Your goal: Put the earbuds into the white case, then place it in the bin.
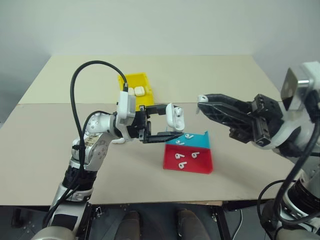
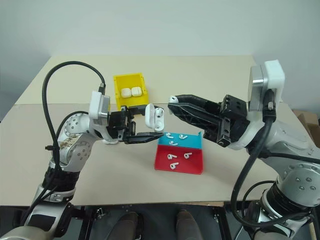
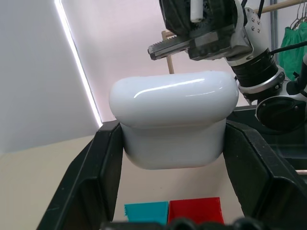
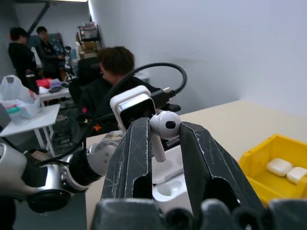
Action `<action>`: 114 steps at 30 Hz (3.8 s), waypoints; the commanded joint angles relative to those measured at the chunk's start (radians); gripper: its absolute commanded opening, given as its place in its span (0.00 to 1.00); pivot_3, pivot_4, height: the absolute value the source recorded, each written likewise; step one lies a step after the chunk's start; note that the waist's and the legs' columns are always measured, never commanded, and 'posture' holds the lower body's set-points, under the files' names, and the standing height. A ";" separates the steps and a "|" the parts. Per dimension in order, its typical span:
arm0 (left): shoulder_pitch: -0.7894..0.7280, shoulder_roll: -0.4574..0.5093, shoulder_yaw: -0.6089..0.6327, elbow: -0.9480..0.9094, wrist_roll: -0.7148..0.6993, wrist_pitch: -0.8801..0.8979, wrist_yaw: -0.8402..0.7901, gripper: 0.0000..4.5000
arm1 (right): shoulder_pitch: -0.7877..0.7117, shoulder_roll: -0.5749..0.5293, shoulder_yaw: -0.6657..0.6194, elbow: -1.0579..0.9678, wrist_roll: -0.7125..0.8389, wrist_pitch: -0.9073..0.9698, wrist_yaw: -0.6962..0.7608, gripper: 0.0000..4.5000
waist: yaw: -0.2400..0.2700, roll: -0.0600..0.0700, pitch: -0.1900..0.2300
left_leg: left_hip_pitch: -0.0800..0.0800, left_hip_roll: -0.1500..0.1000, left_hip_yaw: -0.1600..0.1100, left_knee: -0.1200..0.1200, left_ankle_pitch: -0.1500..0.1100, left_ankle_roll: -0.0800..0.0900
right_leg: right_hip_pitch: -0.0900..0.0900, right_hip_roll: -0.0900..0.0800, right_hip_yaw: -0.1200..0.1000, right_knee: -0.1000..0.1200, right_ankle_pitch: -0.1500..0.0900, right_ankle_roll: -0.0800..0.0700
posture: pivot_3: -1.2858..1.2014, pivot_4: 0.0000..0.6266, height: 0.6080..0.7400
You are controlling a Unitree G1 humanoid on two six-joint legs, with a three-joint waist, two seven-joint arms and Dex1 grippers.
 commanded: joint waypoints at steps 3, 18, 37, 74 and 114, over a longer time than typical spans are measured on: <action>-0.022 -0.011 0.017 -0.044 -0.022 0.016 0.011 0.63 | 0.037 -0.014 0.110 -0.036 -0.007 -0.118 -0.045 0.20 | 0.000 0.000 0.000 | 0.000 0.000 0.000 0.000 0.000 0.000 | 0.000 0.000 0.000 0.000 0.000 0.000 | 0.52 0.24 1.00; 0.035 -0.017 0.030 -0.093 -0.019 -0.005 0.023 0.63 | 0.111 -0.095 0.247 -0.021 -0.133 -0.260 -0.002 0.20 | 0.003 0.000 0.000 | 0.000 0.000 0.000 0.000 0.000 0.000 | 0.000 0.000 0.000 -0.001 0.000 0.000 | 0.52 0.24 1.00; 0.025 -0.029 0.035 -0.055 0.001 -0.041 0.016 0.63 | 0.197 -0.155 0.272 -0.059 -0.198 -0.352 0.016 0.41 | 0.005 0.000 0.000 | -0.001 0.000 0.000 0.000 0.000 0.000 | 0.000 0.000 0.000 -0.002 0.000 0.001 | 0.52 0.24 1.00; -0.047 -0.042 -0.096 0.056 0.245 -0.105 0.025 0.63 | -0.319 -0.472 0.750 0.171 -0.891 -0.465 0.500 0.01 | 0.008 0.000 0.000 | -0.005 0.000 0.000 0.000 0.000 0.000 | -0.004 0.000 0.000 -0.002 0.000 0.001 | 0.52 0.24 1.00; -0.600 -0.273 0.052 1.145 0.734 -0.148 1.178 0.99 | 0.244 -0.348 0.377 0.004 -0.819 -0.302 0.091 0.00 | 0.013 -0.002 0.001 | -0.010 -0.004 -0.003 0.003 0.000 0.000 | -0.003 -0.002 -0.001 -0.007 0.003 0.005 | 0.52 0.24 1.00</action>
